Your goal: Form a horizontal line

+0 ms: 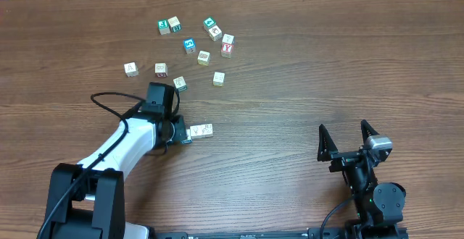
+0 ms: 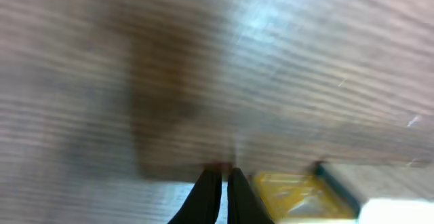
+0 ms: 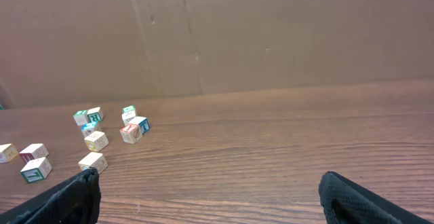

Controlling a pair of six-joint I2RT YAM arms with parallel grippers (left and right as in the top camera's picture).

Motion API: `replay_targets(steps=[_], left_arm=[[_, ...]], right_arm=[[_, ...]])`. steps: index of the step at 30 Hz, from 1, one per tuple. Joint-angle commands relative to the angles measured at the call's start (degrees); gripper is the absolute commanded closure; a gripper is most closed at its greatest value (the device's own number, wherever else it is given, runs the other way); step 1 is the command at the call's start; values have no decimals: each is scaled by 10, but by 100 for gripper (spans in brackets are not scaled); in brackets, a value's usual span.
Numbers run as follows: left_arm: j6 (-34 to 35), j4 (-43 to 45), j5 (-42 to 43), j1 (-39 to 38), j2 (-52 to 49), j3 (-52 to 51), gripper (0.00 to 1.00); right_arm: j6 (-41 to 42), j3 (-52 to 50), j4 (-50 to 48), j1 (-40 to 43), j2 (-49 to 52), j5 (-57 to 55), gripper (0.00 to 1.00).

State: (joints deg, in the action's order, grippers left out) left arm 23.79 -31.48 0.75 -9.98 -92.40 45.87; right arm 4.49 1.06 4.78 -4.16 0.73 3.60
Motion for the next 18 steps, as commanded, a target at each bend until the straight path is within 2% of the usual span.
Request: replay_targets(steps=[1,8,18], left_arm=[[2,-46,-1,2,-6,19,96],[0,-125,57,2,-6,23,96],[0,-83,81,2,-6,23,96]], right_arm=[[-1,-6,-2,1,-6,-5,0],[-1,-6,-1,1,-6,-5,0],[-1,-6,-2,1,-6,-5,0]])
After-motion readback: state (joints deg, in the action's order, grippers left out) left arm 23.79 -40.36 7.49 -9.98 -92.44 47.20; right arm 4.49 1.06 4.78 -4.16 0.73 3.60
